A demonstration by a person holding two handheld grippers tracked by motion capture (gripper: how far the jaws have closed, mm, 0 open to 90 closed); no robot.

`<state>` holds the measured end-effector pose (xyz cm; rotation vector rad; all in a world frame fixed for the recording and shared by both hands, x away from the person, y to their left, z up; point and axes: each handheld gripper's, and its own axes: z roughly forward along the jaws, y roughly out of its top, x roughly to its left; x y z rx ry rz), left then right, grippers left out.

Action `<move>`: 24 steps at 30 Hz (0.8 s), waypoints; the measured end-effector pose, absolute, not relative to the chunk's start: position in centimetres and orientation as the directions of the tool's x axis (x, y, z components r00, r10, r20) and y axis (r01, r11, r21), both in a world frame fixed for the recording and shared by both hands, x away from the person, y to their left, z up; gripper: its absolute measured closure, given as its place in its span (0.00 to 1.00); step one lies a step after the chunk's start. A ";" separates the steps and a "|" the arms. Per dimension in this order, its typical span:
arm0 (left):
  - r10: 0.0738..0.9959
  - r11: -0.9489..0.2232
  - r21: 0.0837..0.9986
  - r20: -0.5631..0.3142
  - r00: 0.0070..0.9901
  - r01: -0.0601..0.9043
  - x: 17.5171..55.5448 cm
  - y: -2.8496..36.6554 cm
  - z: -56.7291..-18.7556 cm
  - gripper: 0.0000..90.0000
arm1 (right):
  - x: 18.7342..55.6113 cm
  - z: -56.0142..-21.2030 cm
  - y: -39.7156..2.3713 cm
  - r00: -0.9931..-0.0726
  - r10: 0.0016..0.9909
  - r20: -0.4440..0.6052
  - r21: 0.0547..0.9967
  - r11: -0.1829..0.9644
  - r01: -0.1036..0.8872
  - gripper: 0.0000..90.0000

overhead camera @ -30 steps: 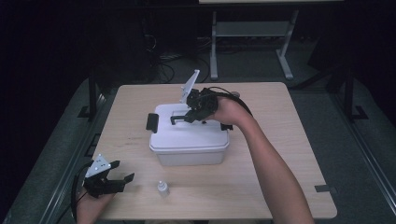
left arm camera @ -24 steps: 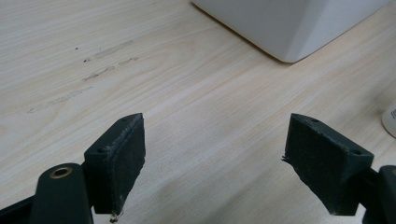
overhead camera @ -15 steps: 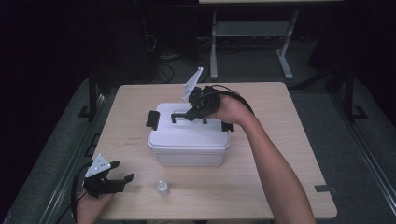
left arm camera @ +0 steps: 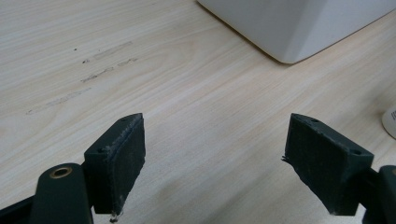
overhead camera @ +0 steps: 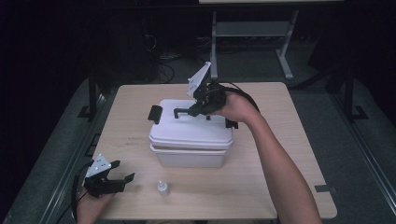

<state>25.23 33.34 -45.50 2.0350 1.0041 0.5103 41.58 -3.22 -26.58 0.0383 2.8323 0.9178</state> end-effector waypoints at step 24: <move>0.797 -0.383 0.790 0.021 0.604 0.478 25.2 33.4 -45.5 0.23 | 38.7 -24.0 -9.7 -0.977 0.136 -0.166 0.606 0.795 0.008 0.93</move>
